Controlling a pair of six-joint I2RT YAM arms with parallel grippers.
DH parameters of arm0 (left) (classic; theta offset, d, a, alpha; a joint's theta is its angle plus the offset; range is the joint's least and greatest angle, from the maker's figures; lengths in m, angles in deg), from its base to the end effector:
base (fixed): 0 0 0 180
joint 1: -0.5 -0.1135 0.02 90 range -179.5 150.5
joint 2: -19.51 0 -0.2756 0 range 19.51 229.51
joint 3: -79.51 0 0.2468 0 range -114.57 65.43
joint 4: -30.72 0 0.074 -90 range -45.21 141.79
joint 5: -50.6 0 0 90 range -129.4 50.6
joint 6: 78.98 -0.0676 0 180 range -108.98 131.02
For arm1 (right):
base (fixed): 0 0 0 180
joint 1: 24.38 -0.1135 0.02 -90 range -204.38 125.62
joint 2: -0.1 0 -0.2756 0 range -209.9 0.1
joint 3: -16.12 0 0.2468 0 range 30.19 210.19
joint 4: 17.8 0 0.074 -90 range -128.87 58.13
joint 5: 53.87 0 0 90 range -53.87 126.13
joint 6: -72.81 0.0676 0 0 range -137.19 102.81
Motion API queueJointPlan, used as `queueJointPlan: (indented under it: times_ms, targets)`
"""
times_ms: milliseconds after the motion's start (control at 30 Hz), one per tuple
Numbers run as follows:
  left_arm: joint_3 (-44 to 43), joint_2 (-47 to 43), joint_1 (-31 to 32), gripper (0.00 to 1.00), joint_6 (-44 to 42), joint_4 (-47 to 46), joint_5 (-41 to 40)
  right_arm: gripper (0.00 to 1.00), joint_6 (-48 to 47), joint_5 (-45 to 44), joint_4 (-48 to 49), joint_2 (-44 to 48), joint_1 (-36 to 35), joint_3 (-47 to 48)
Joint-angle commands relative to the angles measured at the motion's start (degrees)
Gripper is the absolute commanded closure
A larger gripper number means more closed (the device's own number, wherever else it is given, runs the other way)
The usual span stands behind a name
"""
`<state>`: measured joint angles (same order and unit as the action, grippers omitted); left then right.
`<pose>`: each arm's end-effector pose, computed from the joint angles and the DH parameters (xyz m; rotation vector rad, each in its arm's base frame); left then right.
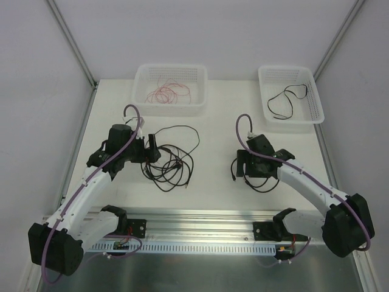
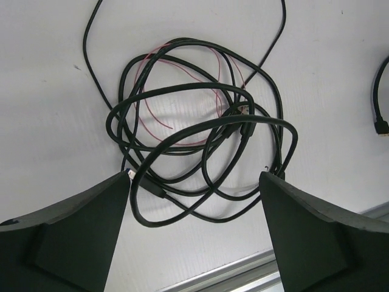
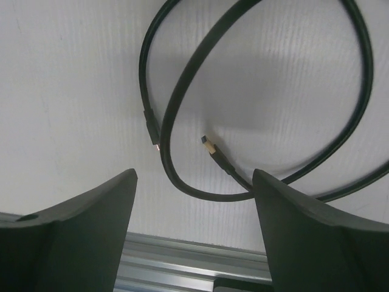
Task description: Untangle the cables
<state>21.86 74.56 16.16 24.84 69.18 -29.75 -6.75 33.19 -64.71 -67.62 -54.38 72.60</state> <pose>0.2113 -0.0710 0.2682 0.1317 2.2227 -0.4709 0.2029 0.1131 0.2002 -0.4222 2.5615 0.1935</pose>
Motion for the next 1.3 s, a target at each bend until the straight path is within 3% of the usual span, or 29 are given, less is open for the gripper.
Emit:
queueJointPlan:
  times_ms: [0,133,267,400,467,900,1133,1267]
  targets:
    - [0.68,-2.4,-0.28,0.11,0.06,-1.35,-3.84,0.18,4.75,-8.72,-1.17,3.73,-0.06,2.06]
    - [1.21,-4.68,-0.37,0.02,0.41,-1.35,-8.5,0.14,7.58,-10.86,-1.7,8.12,0.11,1.01]
    - [1.56,-5.91,-0.37,0.02,1.12,-1.35,-11.75,0.13,10.91,-16.89,-2.57,14.88,0.2,-1.1]
    - [1.56,-6.18,-0.37,0.01,1.38,-1.35,-12.9,0.01,18.99,-25.42,-9.78,16.13,3.18,-1.98]
    - [1.56,-6.27,-0.28,0.01,1.47,-1.35,-12.99,0.03,22.06,-26.67,-11.54,15.52,4.85,-3.21]
    - [1.74,-6.79,-0.28,0.01,1.47,-1.35,-13.16,0.01,26.13,-16.93,1.45,6.29,15.67,-12.96]
    - [1.74,-6.97,-0.28,0.01,1.38,-1.35,-13.17,0.16,25.34,-14.03,5.24,0.94,17.69,-14.29]
    - [1.82,-6.79,-0.37,0.01,1.38,-1.35,-13.08,0.33,24.98,-12.53,6.82,-0.91,18.04,-14.29]
